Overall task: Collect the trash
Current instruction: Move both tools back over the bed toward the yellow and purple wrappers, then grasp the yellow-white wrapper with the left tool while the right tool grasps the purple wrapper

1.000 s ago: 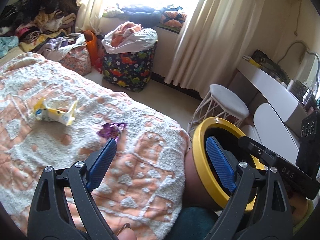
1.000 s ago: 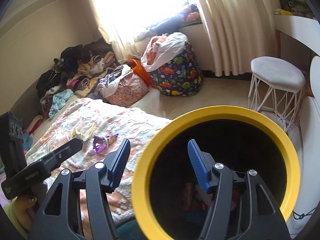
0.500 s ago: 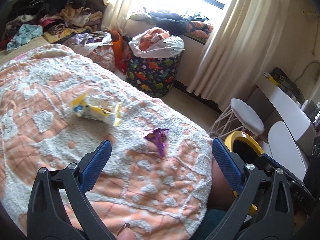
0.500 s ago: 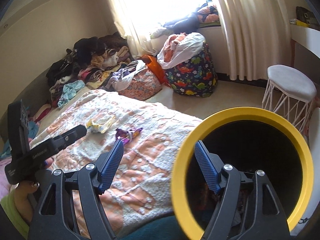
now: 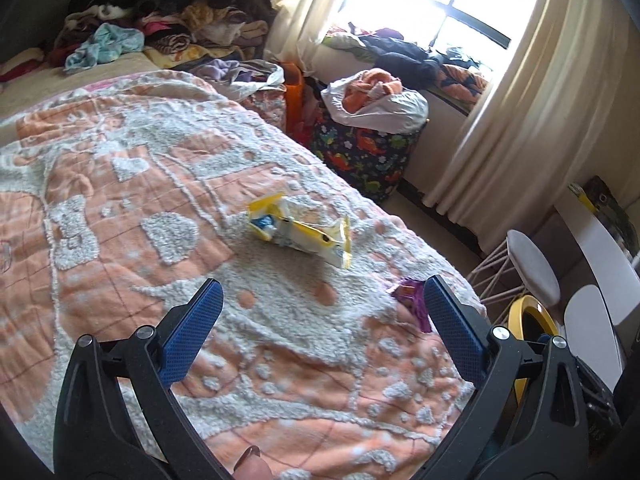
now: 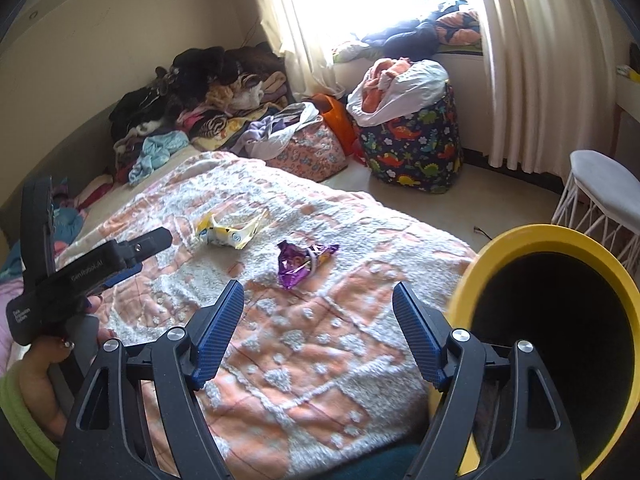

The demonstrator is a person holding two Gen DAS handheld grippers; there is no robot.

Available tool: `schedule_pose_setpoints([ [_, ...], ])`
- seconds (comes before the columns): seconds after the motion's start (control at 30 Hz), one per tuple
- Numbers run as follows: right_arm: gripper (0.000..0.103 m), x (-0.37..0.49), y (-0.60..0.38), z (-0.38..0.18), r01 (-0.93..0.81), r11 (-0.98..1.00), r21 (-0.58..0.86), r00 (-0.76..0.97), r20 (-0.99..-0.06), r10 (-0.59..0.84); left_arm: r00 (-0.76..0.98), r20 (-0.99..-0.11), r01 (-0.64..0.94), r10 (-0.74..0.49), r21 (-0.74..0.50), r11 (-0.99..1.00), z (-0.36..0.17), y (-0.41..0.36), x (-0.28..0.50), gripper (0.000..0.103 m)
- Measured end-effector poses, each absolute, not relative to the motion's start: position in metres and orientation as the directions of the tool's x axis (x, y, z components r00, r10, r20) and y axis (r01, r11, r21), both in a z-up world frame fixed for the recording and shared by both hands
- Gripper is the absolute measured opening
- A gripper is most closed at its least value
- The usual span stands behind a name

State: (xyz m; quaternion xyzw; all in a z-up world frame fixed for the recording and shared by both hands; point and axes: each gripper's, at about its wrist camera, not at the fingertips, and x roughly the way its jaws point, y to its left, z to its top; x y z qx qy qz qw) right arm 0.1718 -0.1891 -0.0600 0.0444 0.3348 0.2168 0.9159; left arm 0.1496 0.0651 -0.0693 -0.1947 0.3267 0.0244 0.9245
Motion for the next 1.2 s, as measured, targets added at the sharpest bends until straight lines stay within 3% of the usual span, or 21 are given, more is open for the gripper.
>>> schedule_pose_setpoints([
  [0.33,0.074,0.209,-0.151,-0.08,-0.363,0.909,0.206,0.648,-0.645,0.405,0.755,-0.641,-0.222,-0.139,-0.449,0.865,-0.094,0.088,0.181,0.092],
  [0.83,0.074,0.261,-0.12,-0.111,-0.345,0.92,0.189,0.595,-0.714,0.369,0.721,-0.676,-0.303,-0.152,-0.504,0.809,-0.125,0.11,0.247,0.092],
  [0.93,0.074,0.27,-0.12,-0.117,-0.337,0.92,0.198,0.585,-0.722,0.37,0.725,-0.676,-0.312,-0.135,-0.496,0.81,-0.126,0.109,0.253,0.084],
  [1.07,0.043,0.277,-0.121,-0.123,-0.348,0.912,0.215,0.55,-0.742,0.384,0.72,-0.687,-0.336,-0.095,-0.466,0.818,-0.129,0.11,0.256,0.063],
  [1.13,0.038,0.276,-0.121,-0.124,-0.361,0.908,0.211,0.546,-0.742,0.39,0.721,-0.688,-0.342,-0.086,-0.461,0.819,-0.129,0.111,0.254,0.052],
  [1.2,0.033,0.27,-0.122,-0.124,-0.372,0.902,0.218,0.545,-0.735,0.402,0.723,-0.686,-0.343,-0.087,-0.465,0.816,-0.129,0.112,0.25,0.032],
])
